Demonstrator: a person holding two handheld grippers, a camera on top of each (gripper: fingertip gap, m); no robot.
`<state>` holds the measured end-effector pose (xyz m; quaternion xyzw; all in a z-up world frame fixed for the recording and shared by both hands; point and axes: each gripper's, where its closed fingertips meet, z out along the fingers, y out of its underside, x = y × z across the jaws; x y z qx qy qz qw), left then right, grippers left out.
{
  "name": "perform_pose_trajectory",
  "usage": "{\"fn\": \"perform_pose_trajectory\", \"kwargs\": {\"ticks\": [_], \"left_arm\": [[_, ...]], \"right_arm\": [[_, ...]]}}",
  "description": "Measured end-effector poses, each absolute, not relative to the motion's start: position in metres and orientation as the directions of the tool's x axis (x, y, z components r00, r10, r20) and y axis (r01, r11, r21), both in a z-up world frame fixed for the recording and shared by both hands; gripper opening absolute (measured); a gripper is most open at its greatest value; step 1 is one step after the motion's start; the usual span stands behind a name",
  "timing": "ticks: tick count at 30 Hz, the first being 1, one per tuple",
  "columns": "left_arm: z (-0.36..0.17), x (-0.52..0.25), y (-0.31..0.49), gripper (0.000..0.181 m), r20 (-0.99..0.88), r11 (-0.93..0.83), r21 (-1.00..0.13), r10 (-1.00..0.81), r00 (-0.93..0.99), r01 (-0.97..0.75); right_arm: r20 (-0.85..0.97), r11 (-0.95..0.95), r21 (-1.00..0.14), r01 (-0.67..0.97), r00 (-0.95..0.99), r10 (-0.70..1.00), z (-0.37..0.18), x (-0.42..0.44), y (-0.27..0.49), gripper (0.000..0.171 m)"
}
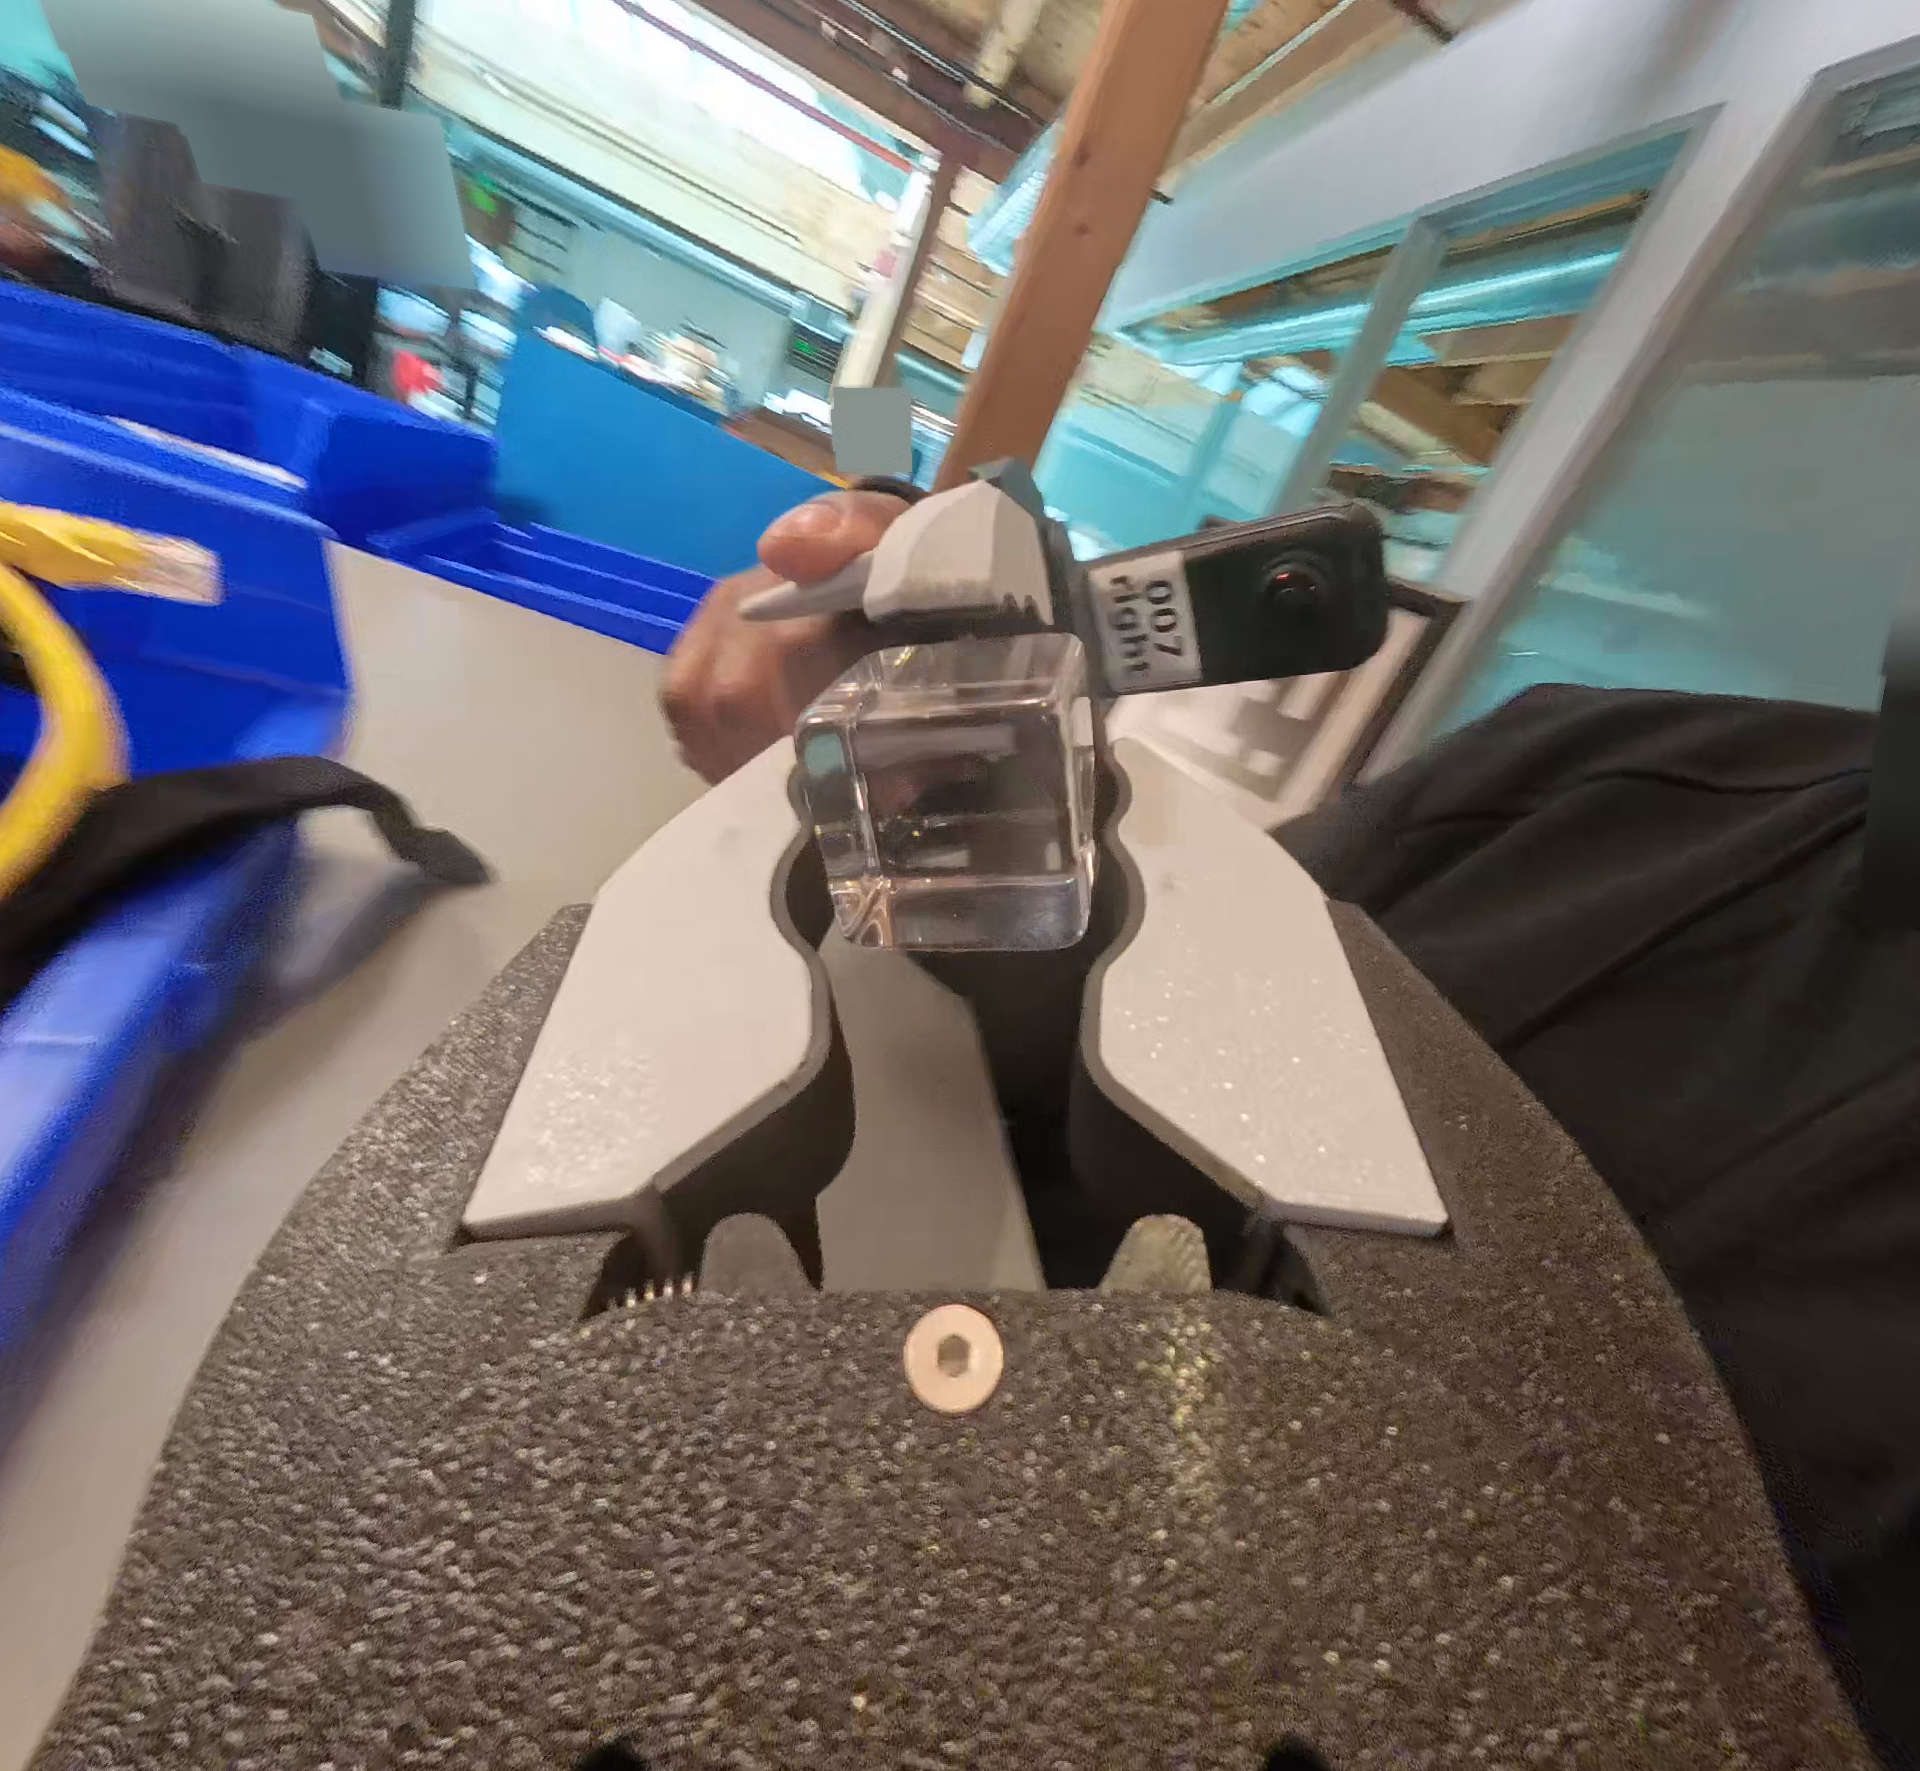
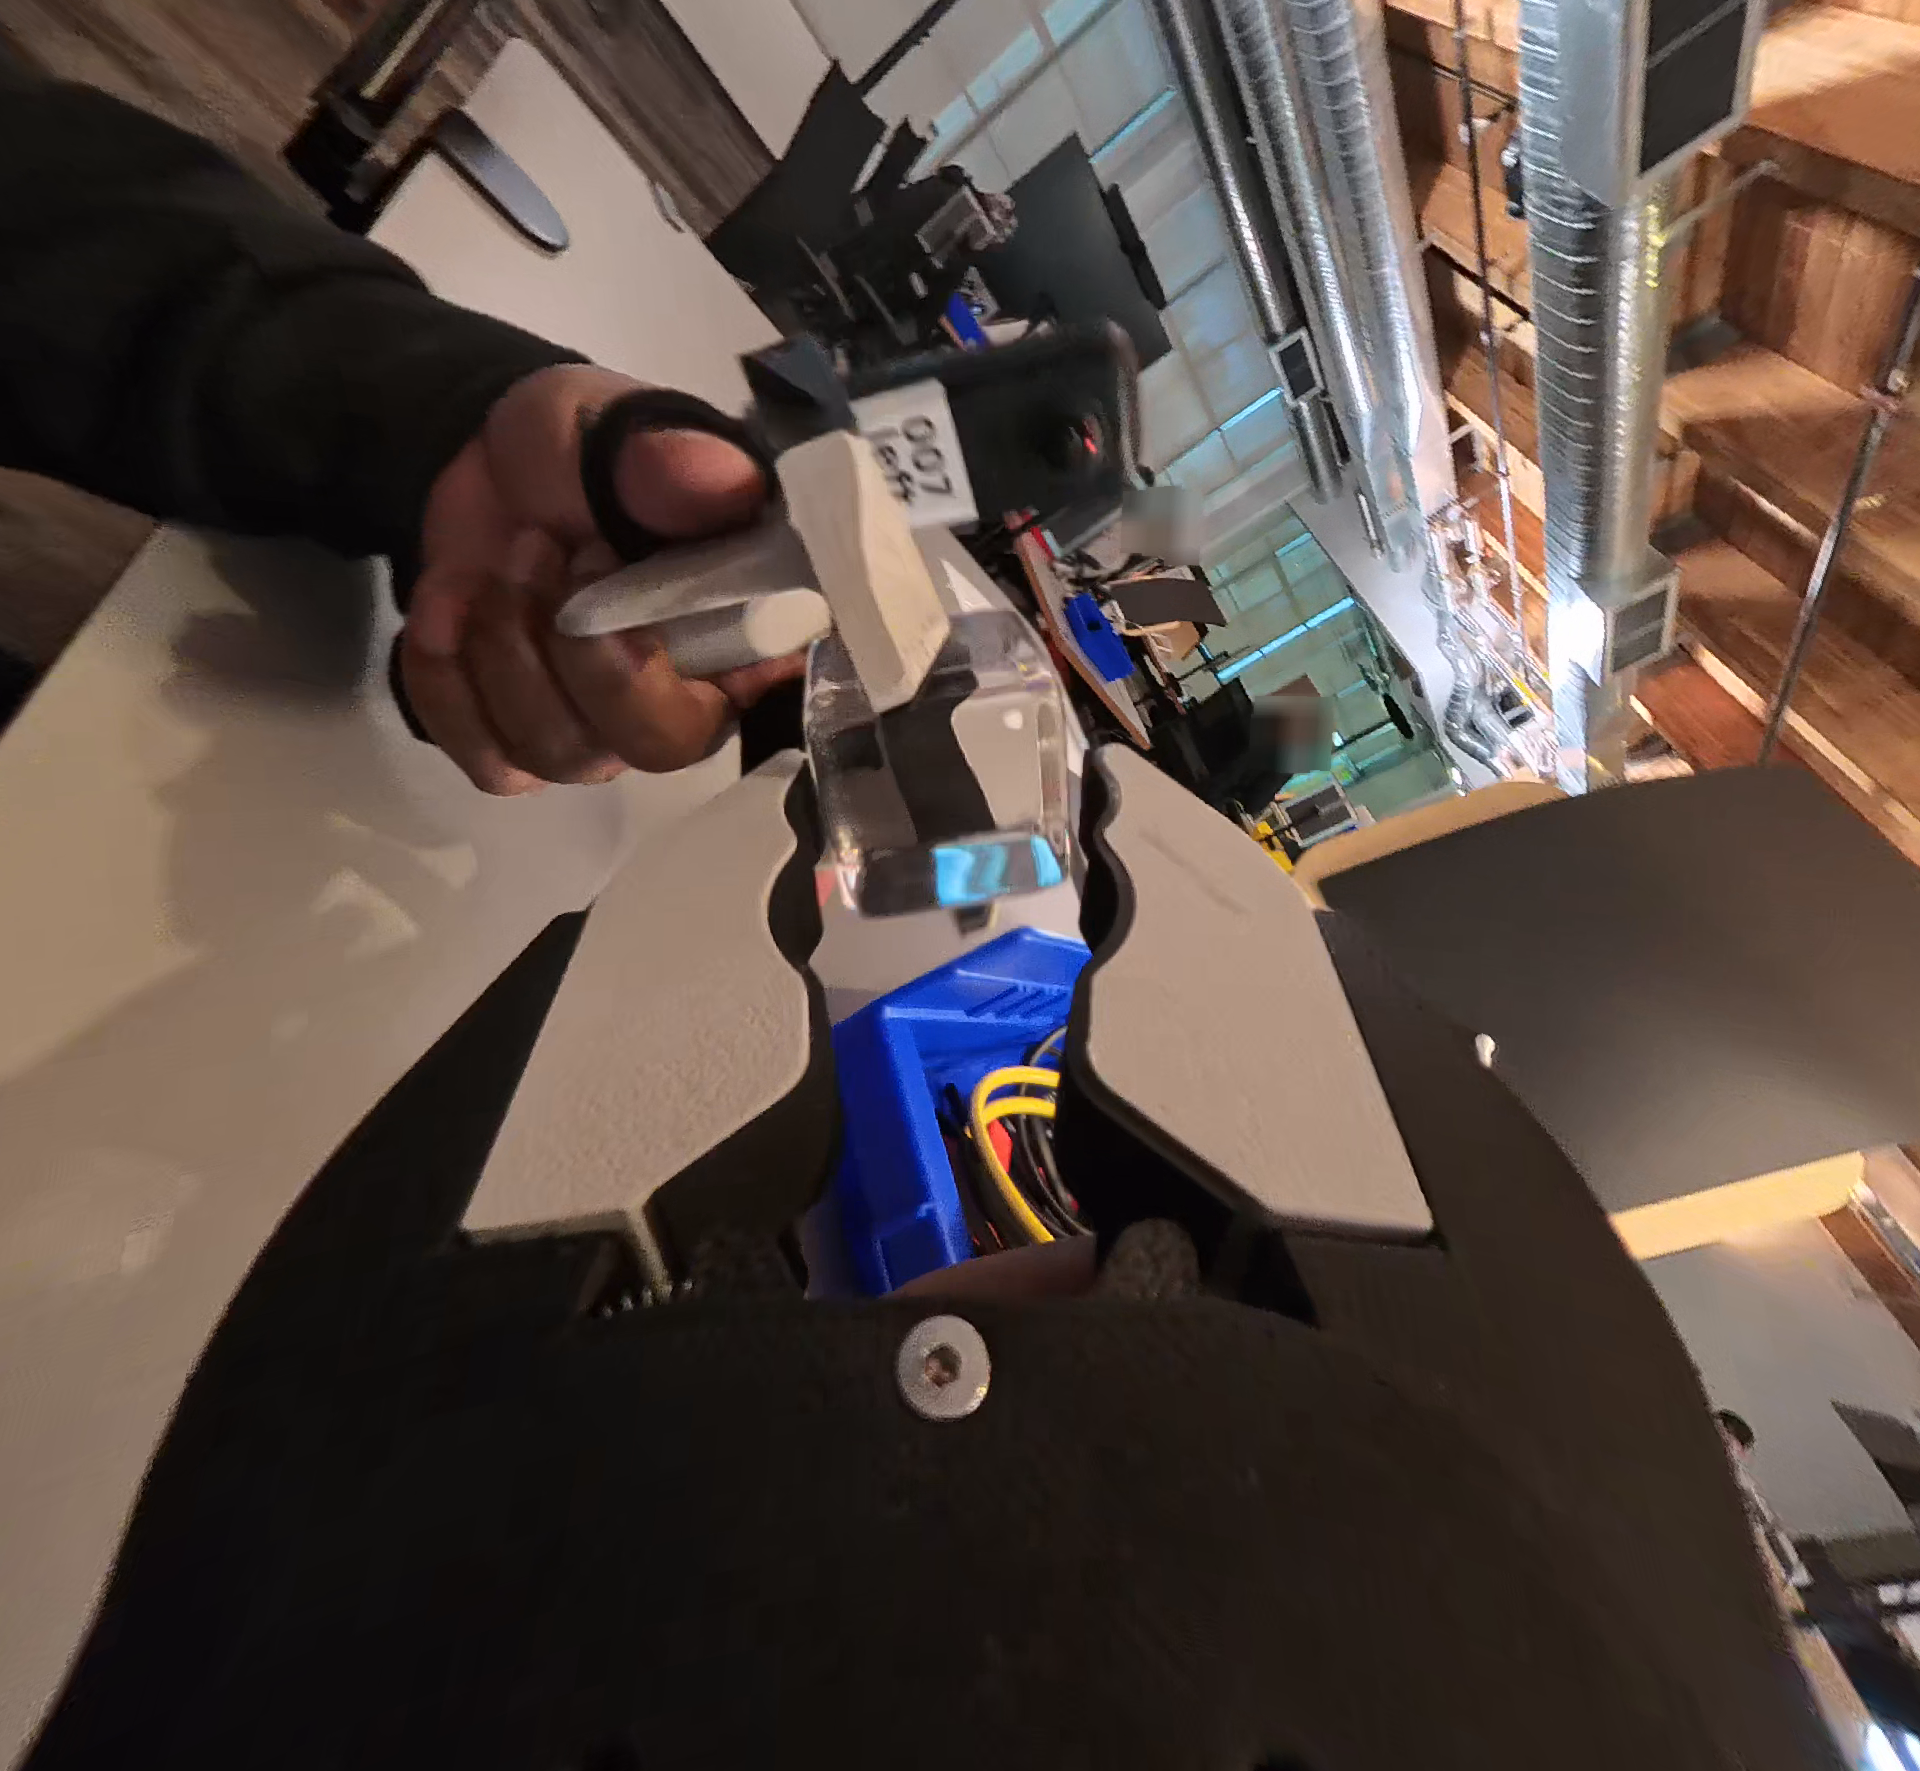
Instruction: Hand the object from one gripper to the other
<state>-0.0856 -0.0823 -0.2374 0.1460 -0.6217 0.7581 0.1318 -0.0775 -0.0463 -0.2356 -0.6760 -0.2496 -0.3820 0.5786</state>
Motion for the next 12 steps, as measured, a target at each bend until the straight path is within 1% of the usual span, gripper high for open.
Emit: {"fn": "perform_pose_trajectory", "kwargs": {"ticks": [1, 2, 4, 5, 6, 7, 9, 10, 12], "left_arm": [[-0.236, -0.077, -0.078, 0.049, 0.328, -0.206, -0.929, -0.073, -0.942, -0.308], [-0.235, -0.070, -0.074, 0.050, 0.240, -0.199, -0.959, -0.182, -0.954, -0.203], [-0.229, -0.064, -0.068, 0.050, -0.019, -0.116, -0.991, -0.361, -0.932, 0.066], [-0.226, -0.065, -0.066, 0.050, -0.160, -0.057, -0.978, -0.420, -0.893, 0.202], [-0.222, -0.067, -0.064, 0.050, -0.273, -0.011, -0.949, -0.466, -0.841, 0.314], [-0.217, -0.069, -0.063, 0.050, -0.357, 0.018, -0.915, -0.503, -0.787, 0.403], [-0.209, -0.069, -0.061, 0.050, -0.437, 0.042, -0.863, -0.563, -0.701, 0.504], [-0.207, -0.067, -0.060, 0.050, -0.469, 0.073, -0.841, -0.591, -0.656, 0.536], [-0.204, -0.071, -0.059, 0.049, -0.549, 0.127, -0.780, -0.609, -0.573, 0.612]], "right_arm": [[0.798, -0.211, -0.602, 0.770, 0.587, -0.134, -0.232, -0.073, -0.049, 0.050], [0.790, -0.223, -0.613, 0.758, 0.592, -0.162, -0.229, -0.067, -0.051, 0.053], [0.750, -0.247, -0.661, 0.709, 0.634, -0.189, -0.228, -0.056, -0.055, 0.053], [0.715, -0.256, -0.698, 0.668, 0.665, -0.214, -0.227, -0.049, -0.057, 0.049], [0.682, -0.276, -0.731, 0.624, 0.685, -0.255, -0.225, -0.039, -0.060, 0.039], [0.658, -0.300, -0.753, 0.586, 0.691, -0.300, -0.224, -0.028, -0.064, 0.036], [0.593, -0.313, -0.804, 0.506, 0.719, -0.361, -0.224, -0.014, -0.071, 0.028], [0.539, -0.294, -0.840, 0.456, 0.762, -0.358, -0.225, -0.012, -0.072, 0.024], [0.438, -0.205, -0.898, 0.390, 0.842, -0.314, -0.221, -0.021, -0.072, 0.029]]}}
